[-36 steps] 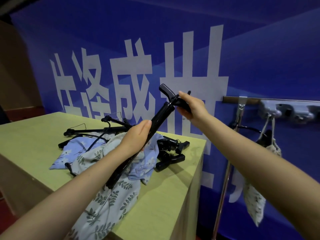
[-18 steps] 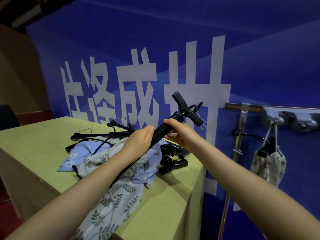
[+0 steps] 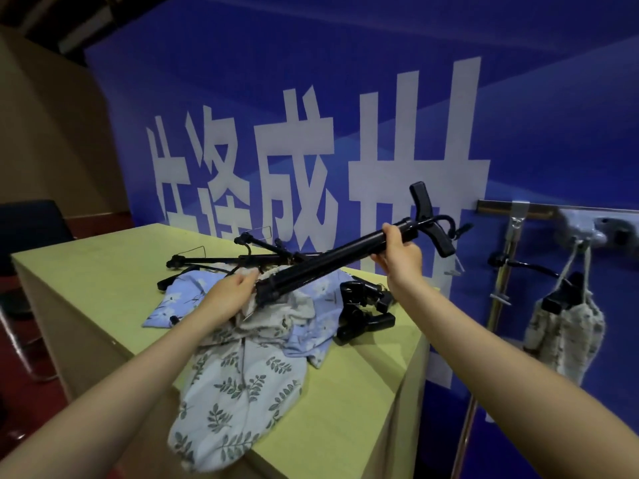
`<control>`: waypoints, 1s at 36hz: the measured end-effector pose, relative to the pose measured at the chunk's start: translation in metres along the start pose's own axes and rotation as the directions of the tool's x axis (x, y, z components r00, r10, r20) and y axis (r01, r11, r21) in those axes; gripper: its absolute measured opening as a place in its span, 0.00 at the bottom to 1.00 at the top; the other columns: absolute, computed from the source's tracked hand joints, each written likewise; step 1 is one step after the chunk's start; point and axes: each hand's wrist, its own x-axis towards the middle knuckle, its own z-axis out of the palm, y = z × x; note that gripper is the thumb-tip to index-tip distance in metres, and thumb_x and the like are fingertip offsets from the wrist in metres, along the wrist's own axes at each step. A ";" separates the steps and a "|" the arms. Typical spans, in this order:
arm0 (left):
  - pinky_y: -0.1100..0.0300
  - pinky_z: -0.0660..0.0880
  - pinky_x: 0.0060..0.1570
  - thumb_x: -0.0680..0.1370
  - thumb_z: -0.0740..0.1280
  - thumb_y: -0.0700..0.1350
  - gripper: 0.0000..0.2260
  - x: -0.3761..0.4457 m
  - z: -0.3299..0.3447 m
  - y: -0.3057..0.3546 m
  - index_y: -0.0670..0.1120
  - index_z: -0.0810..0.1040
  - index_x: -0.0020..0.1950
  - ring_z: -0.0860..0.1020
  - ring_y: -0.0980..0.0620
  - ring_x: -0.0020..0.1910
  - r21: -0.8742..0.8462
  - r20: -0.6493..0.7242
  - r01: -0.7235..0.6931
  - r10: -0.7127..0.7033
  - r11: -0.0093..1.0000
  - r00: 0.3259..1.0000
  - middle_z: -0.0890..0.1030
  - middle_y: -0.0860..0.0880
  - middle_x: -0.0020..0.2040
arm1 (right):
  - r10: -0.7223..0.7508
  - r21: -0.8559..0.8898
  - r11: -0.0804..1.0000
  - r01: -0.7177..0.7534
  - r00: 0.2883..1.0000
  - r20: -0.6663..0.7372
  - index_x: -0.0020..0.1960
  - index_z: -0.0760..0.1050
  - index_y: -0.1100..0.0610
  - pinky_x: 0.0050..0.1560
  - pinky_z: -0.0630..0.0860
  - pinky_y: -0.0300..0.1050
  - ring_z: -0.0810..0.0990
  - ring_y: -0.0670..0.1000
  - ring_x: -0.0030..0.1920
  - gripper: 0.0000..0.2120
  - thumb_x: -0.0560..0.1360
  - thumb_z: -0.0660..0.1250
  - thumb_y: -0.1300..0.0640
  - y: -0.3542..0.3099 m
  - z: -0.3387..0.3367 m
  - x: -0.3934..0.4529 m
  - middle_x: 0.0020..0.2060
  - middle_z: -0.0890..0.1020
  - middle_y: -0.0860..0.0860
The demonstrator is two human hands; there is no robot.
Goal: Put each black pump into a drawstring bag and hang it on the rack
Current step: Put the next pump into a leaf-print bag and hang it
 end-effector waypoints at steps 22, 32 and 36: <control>0.55 0.81 0.39 0.81 0.63 0.50 0.11 0.007 -0.002 0.039 0.50 0.72 0.63 0.80 0.46 0.46 -0.926 -0.132 -0.122 -0.002 0.356 0.991 0.78 0.44 0.53 | 0.168 0.246 0.946 -0.213 0.967 0.191 0.46 0.75 0.61 0.38 0.82 0.38 0.83 0.53 0.43 0.09 0.79 0.65 0.55 -0.001 0.002 -0.007 0.42 0.82 0.56; 0.51 0.81 0.39 0.78 0.68 0.46 0.07 0.008 0.012 0.036 0.46 0.73 0.43 0.80 0.48 0.38 -0.836 -0.335 -0.208 -0.173 0.507 0.926 0.77 0.46 0.44 | -0.254 -0.701 0.471 0.535 0.844 0.472 0.34 0.76 0.62 0.33 0.76 0.47 0.79 0.53 0.28 0.30 0.76 0.61 0.36 0.006 -0.010 -0.026 0.28 0.81 0.55; 0.52 0.80 0.38 0.78 0.68 0.48 0.08 0.007 0.015 0.030 0.48 0.73 0.42 0.78 0.44 0.43 -0.813 -0.340 -0.193 -0.179 0.549 0.923 0.75 0.44 0.46 | -0.436 -0.573 0.076 0.816 0.545 0.717 0.49 0.77 0.53 0.45 0.75 0.45 0.76 0.47 0.47 0.18 0.76 0.62 0.38 -0.005 0.007 -0.032 0.43 0.81 0.47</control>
